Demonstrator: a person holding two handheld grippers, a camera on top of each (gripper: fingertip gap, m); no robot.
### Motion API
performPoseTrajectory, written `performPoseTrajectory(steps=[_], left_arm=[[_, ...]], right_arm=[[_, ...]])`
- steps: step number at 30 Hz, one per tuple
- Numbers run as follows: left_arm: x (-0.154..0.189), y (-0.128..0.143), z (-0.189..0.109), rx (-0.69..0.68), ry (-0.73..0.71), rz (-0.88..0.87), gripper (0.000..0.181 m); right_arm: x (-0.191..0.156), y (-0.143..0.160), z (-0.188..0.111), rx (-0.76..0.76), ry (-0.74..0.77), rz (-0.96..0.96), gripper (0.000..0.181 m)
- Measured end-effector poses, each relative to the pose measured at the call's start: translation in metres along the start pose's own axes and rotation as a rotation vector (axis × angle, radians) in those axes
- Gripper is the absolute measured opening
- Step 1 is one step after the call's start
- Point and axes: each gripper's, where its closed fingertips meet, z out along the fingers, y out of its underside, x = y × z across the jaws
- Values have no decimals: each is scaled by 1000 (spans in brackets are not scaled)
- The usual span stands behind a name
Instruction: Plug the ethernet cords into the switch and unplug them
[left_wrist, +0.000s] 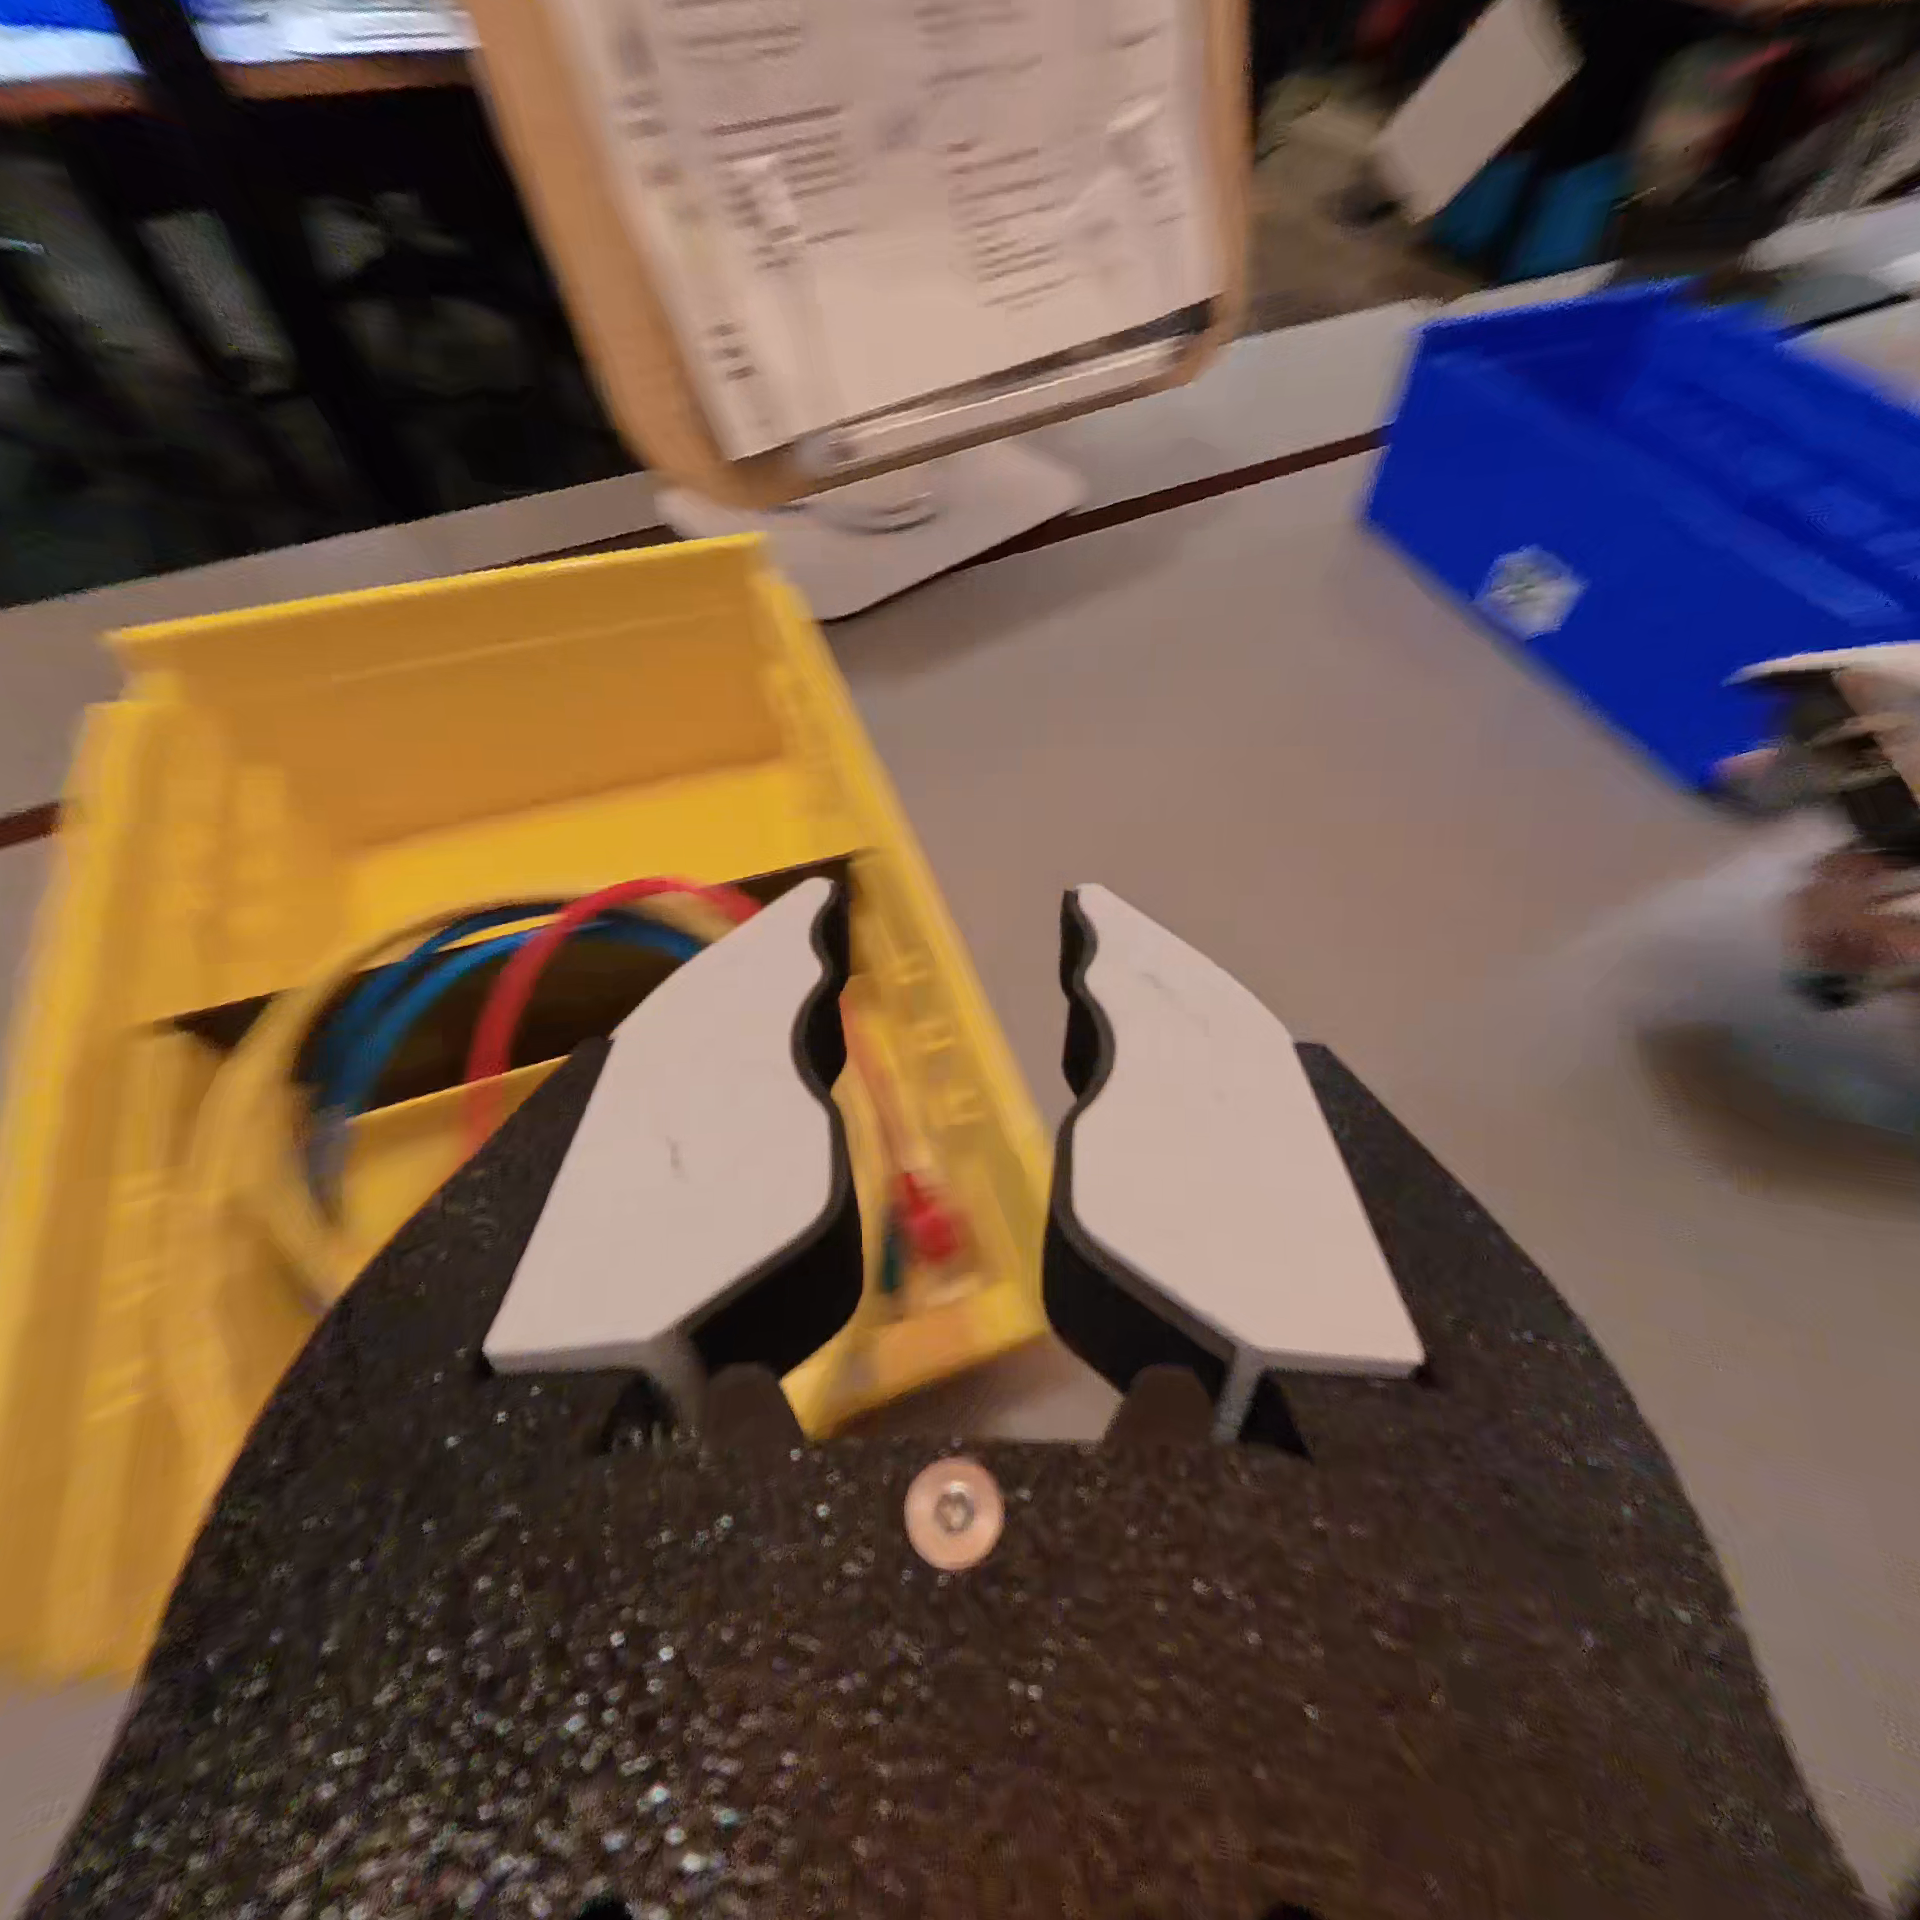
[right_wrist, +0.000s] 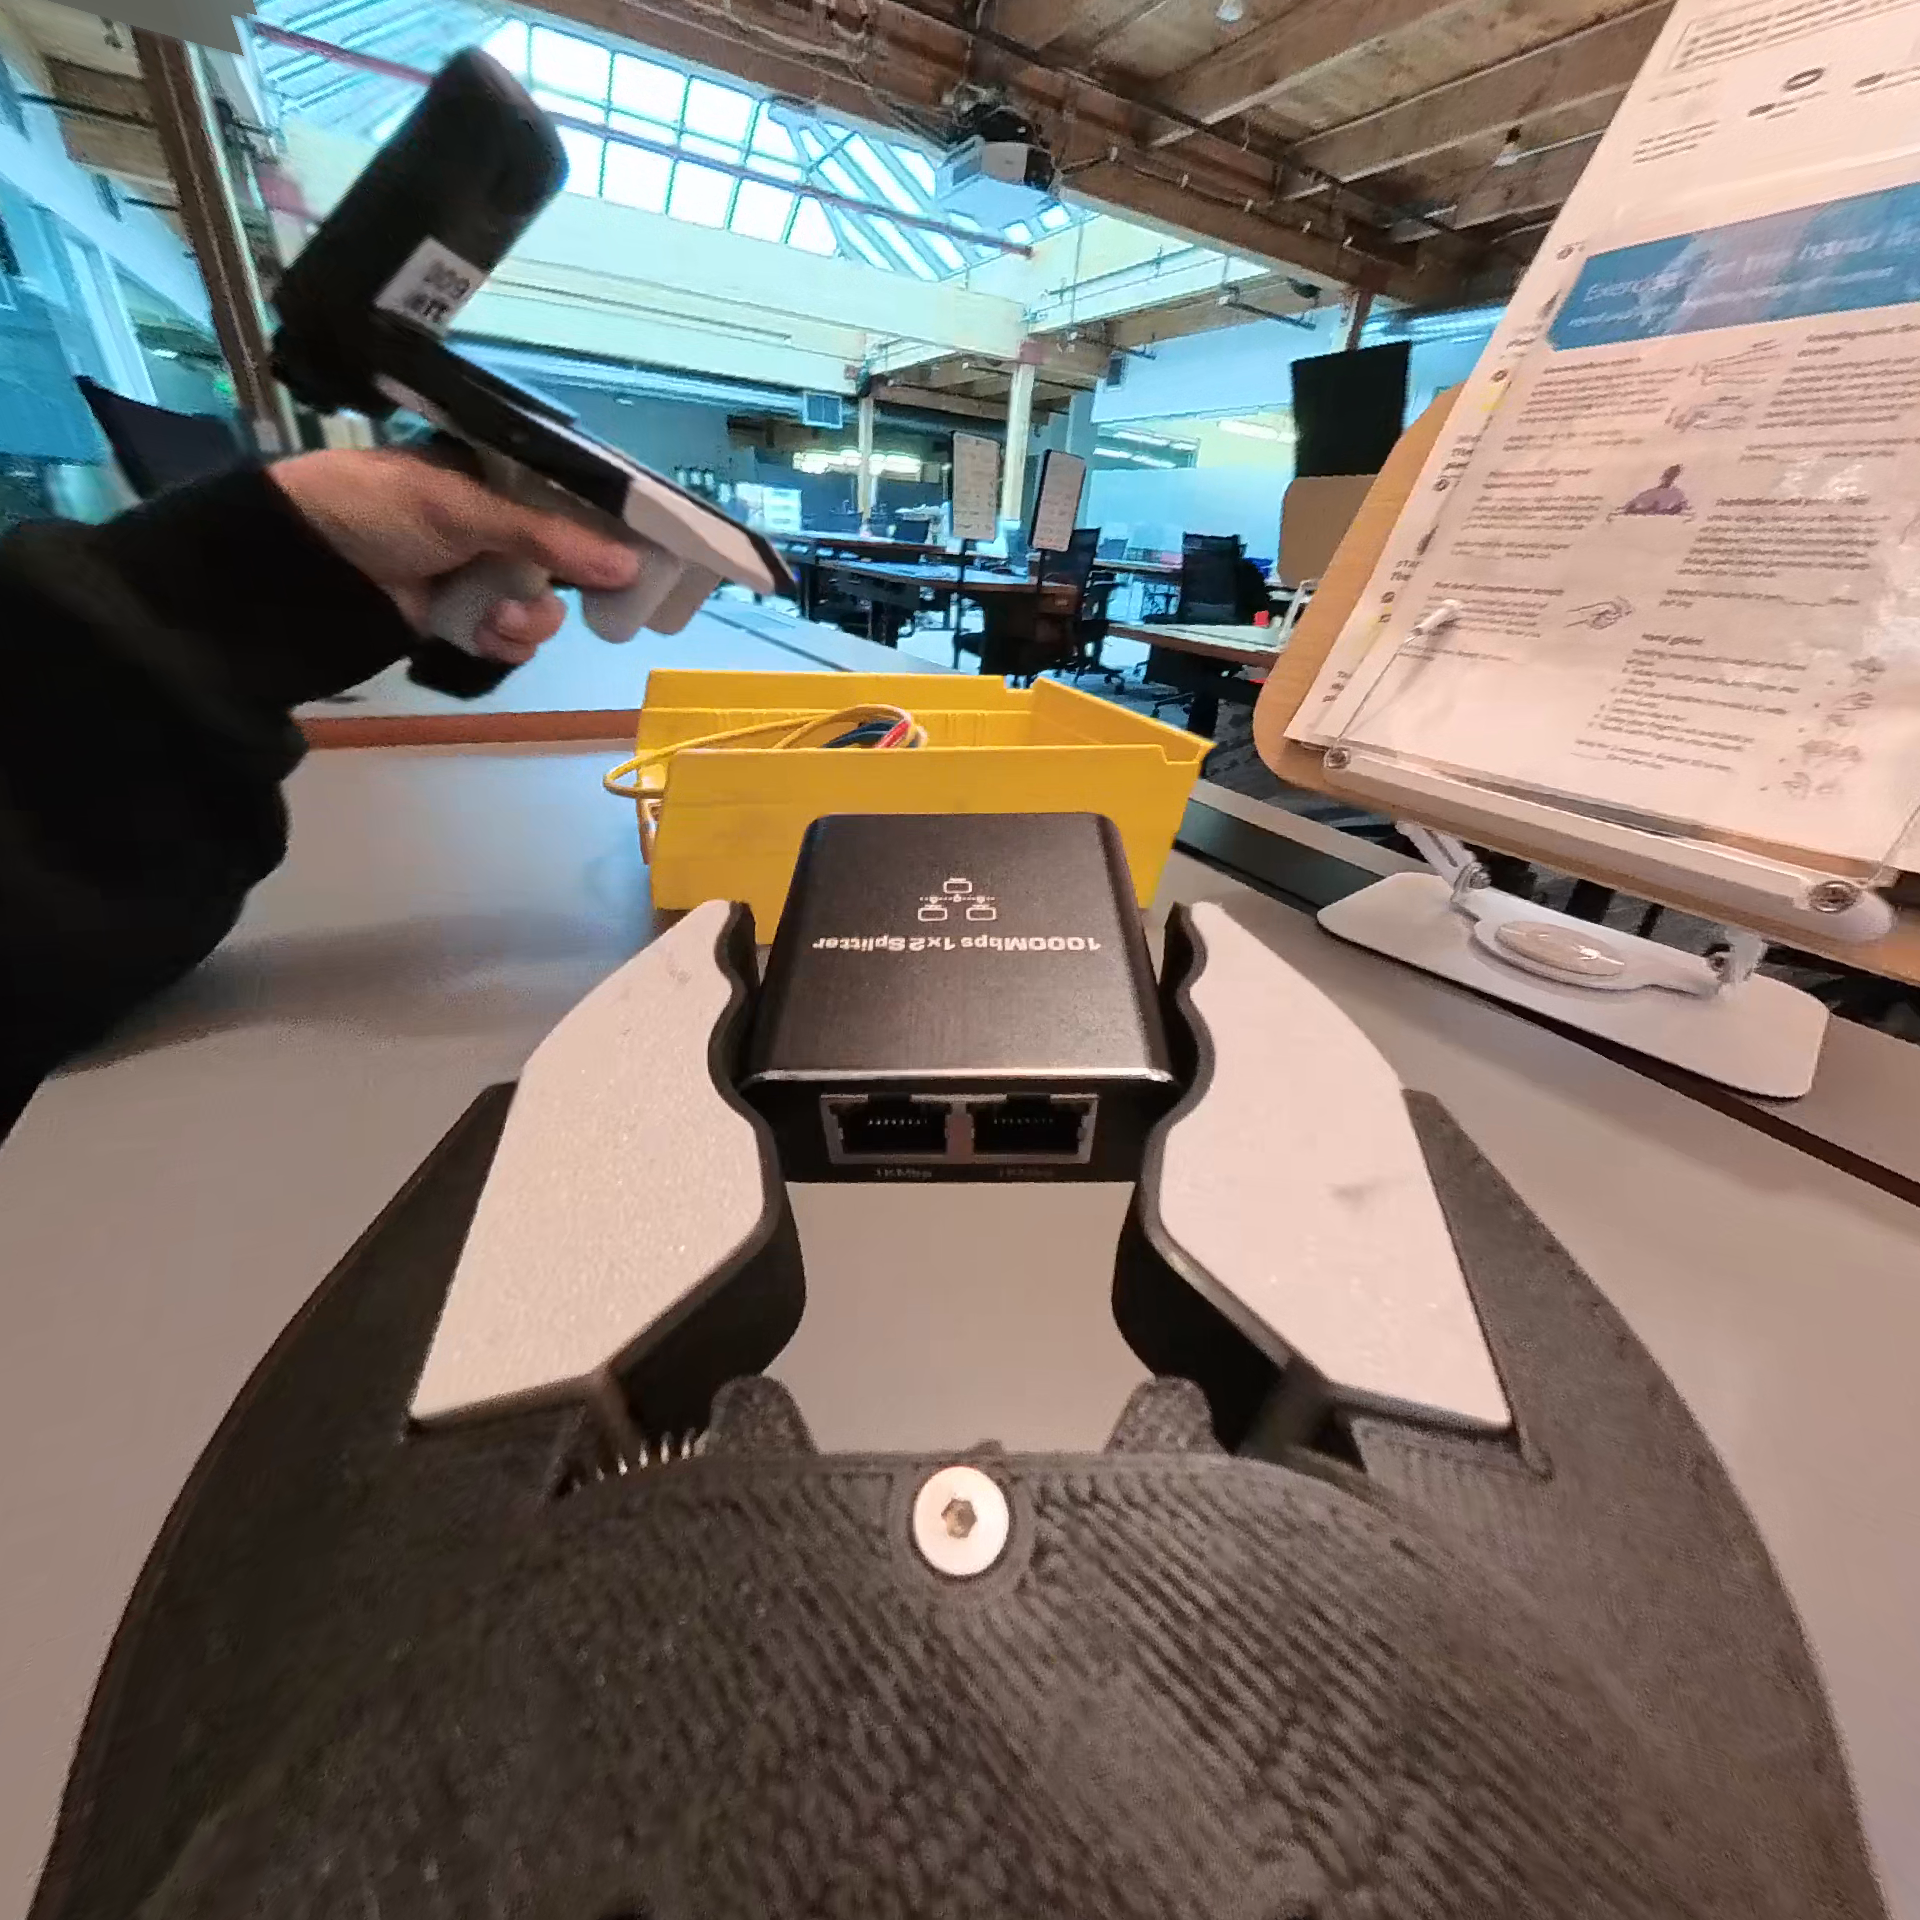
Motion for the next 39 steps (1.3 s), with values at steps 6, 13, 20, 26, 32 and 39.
performPoseTrajectory(steps=[6, 13, 20, 26, 32, 39], left_arm=[[-54, 24, 14, -165, -154, 593, 40], [-54, 35, 56, -325, -19, 1397, 42], [-75, 41, 77, -517, 79, 1571, 11], [-100, 23, 60, -625, 8, 1490, 6], [-123, 3, 36, -651, -45, 1343, 6], [-143, 3, 1, -874, -39, 1084, 5]], right_arm=[[-6, 13, 4, -53, -20, -36, 75], [-5, 17, 3, -62, -28, -40, 75], [-9, 18, 0, -59, -65, -31, 75], [-10, -2, -15, 69, -152, 86, 75], [-17, -35, -35, 269, -297, 212, 75], [-19, -41, -40, 306, -322, 226, 75]])
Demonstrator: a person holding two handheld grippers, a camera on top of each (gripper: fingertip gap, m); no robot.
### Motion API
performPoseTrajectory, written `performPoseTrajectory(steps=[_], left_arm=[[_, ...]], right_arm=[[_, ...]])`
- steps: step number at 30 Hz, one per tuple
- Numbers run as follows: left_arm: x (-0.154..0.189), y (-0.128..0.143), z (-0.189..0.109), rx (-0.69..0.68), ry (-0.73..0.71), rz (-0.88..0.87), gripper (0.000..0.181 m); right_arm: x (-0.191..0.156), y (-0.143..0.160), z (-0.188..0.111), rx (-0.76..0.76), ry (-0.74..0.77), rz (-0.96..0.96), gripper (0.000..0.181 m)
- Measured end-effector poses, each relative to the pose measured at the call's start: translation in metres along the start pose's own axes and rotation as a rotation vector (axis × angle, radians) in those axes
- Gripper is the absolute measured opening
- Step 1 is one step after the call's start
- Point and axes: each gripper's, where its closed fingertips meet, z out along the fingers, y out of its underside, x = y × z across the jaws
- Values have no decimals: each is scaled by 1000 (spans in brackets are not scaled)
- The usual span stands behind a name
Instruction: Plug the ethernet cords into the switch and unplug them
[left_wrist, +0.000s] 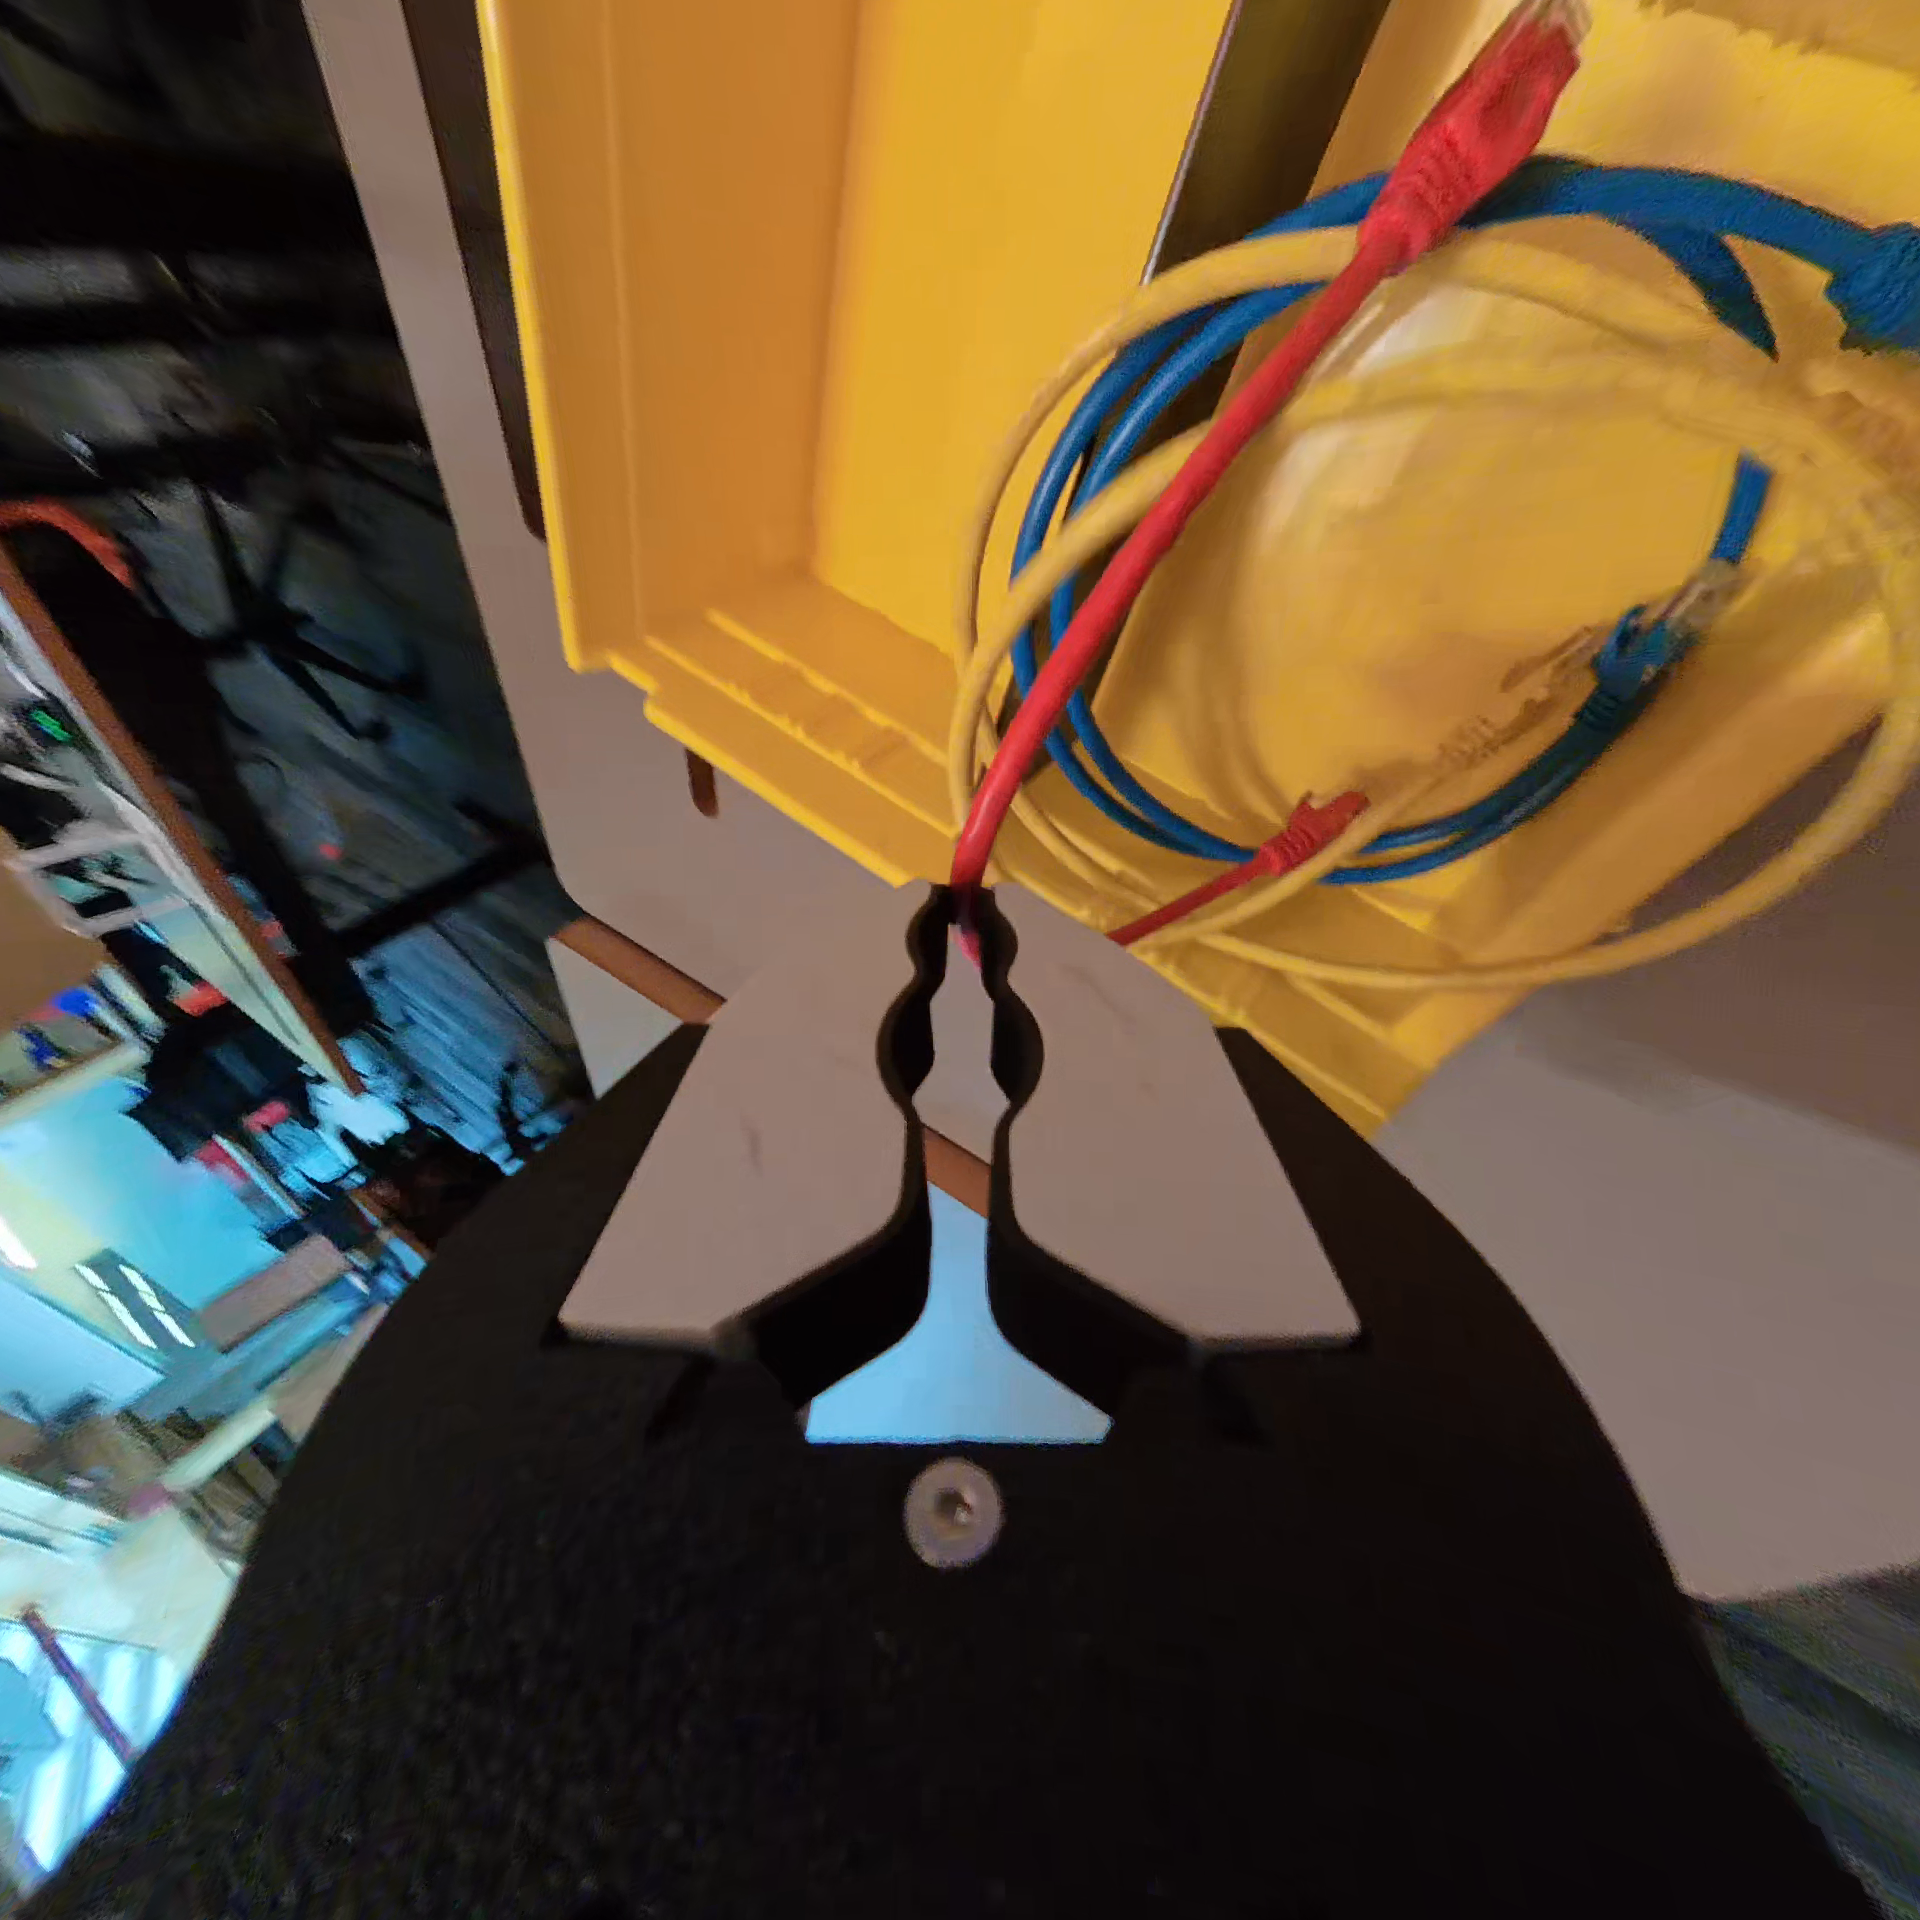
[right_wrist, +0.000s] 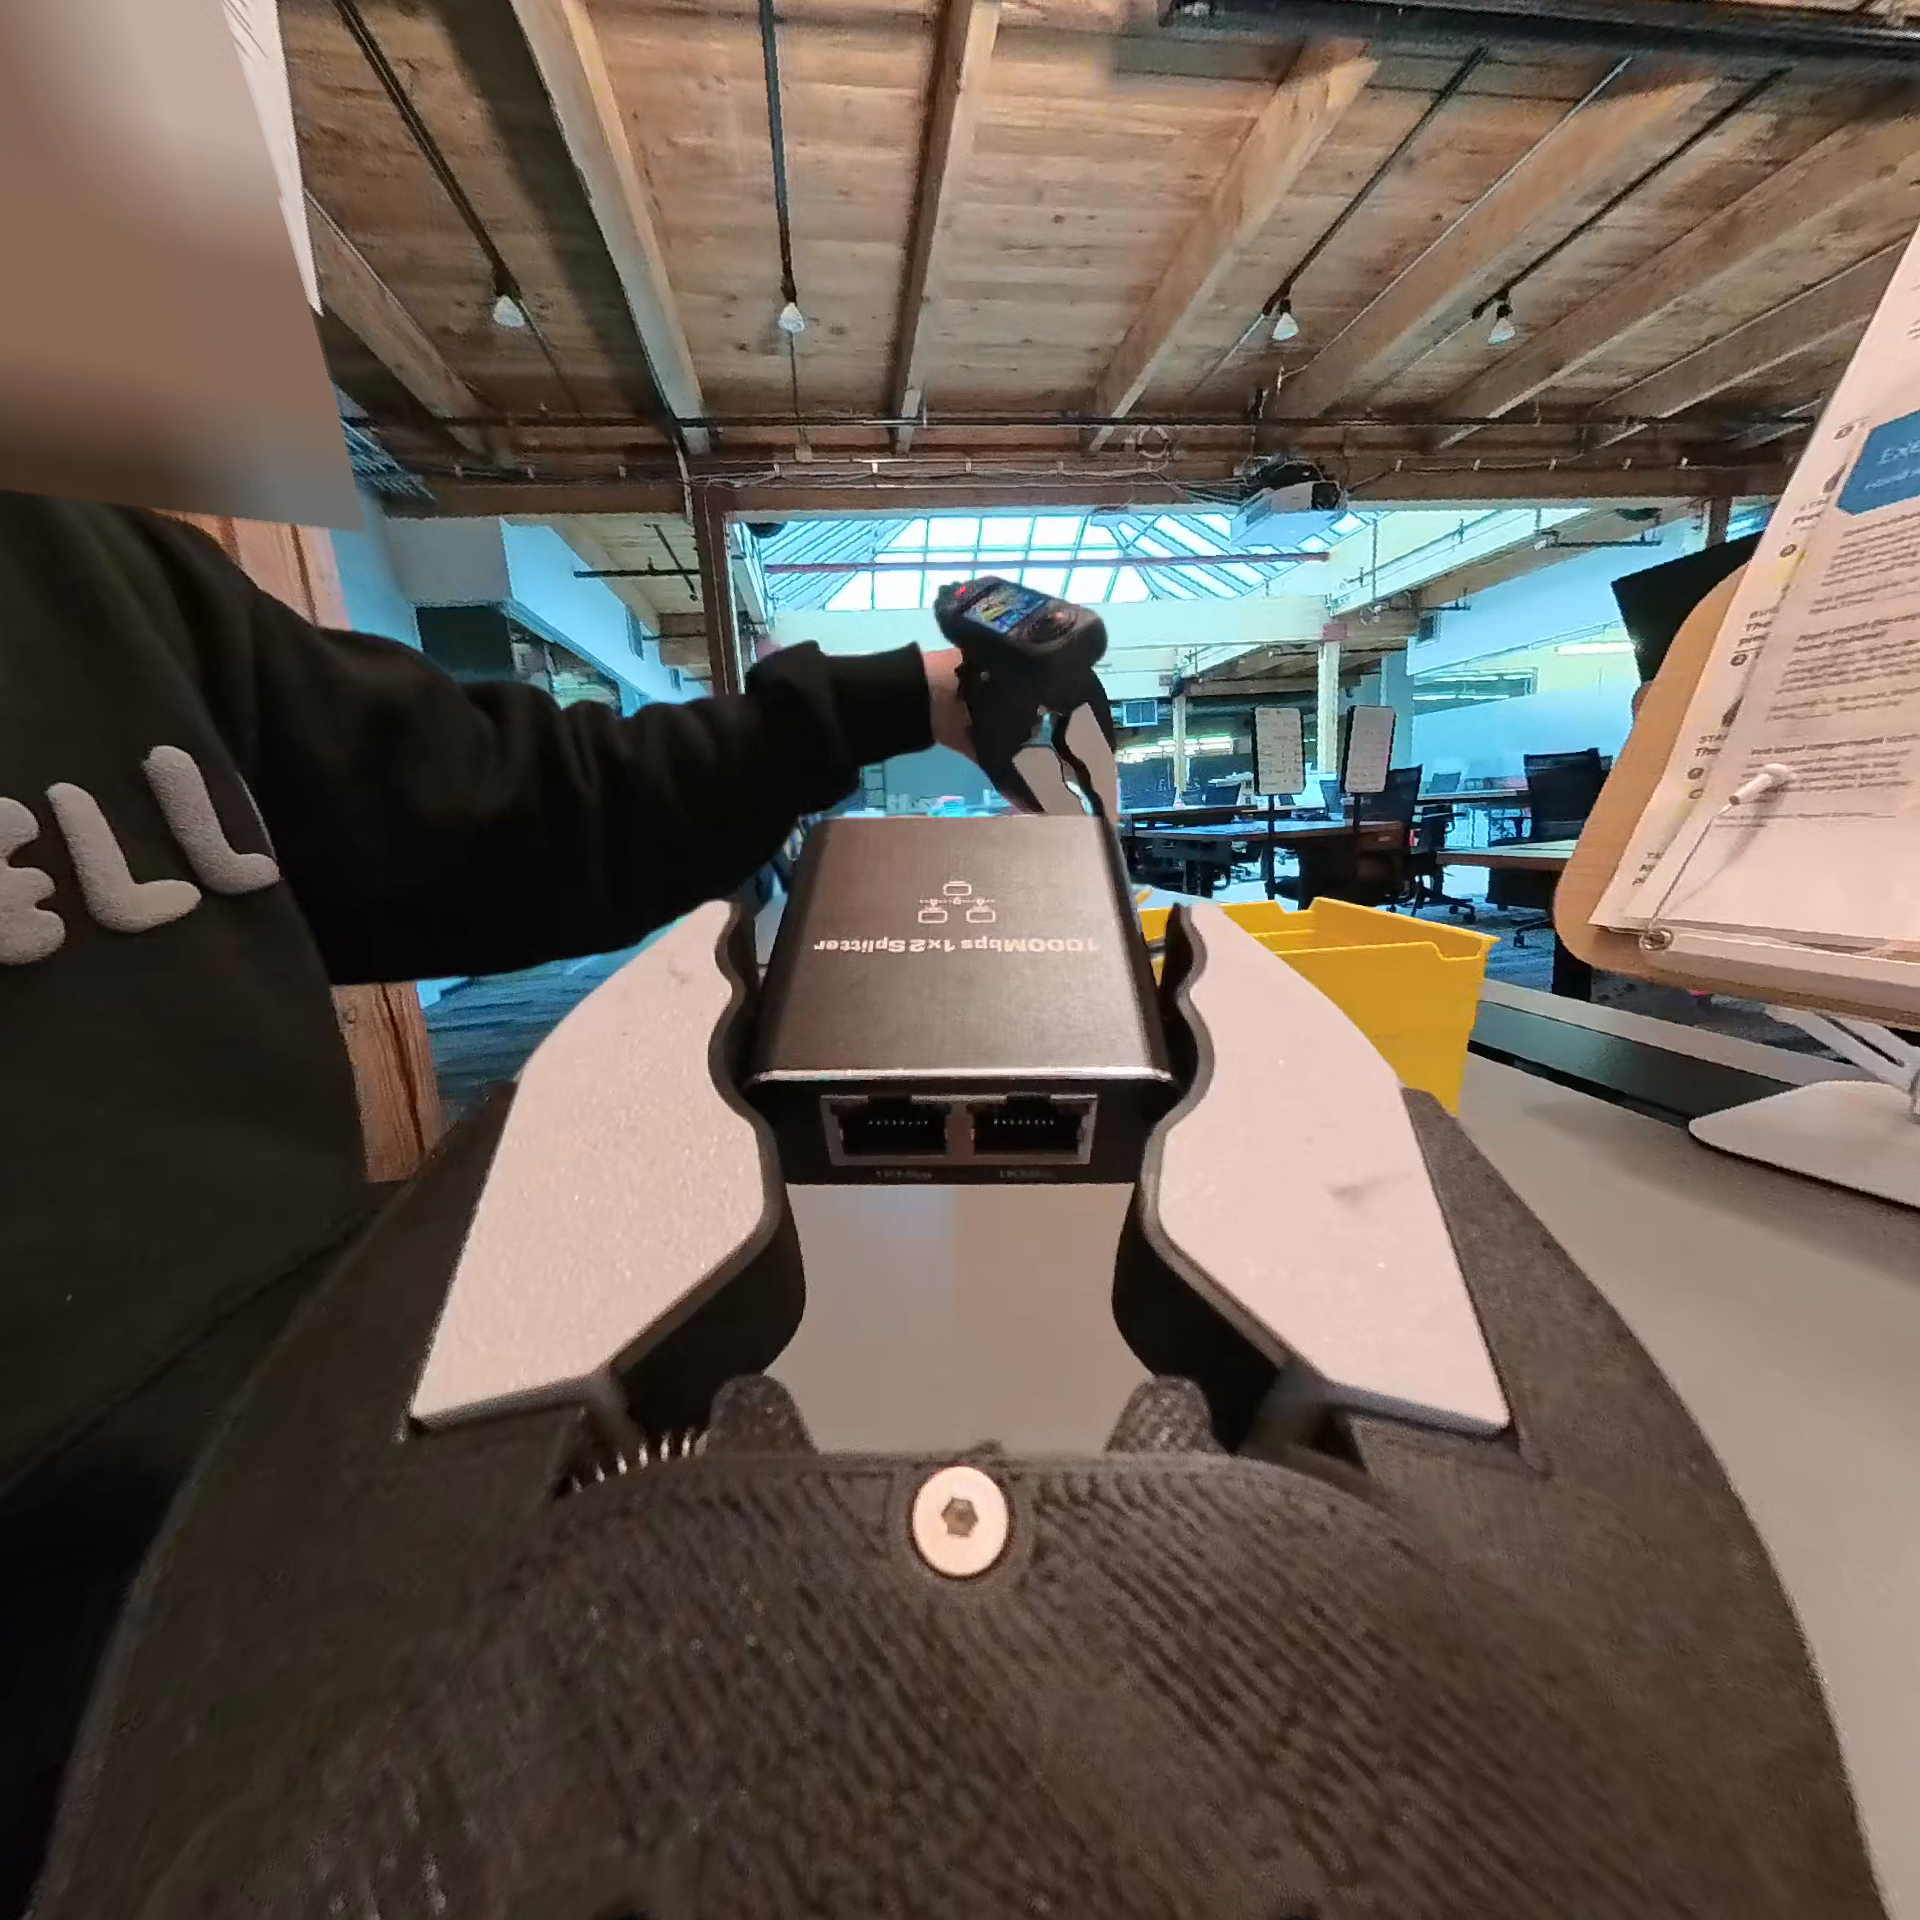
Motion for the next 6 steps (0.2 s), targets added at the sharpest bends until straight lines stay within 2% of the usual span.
performPoseTrajectory(steps=[6], left_arm=[[-24, 12, -20, 15, -43, -169, 5]], right_arm=[[1, 4, 0, -29, 15, -18, 75]])
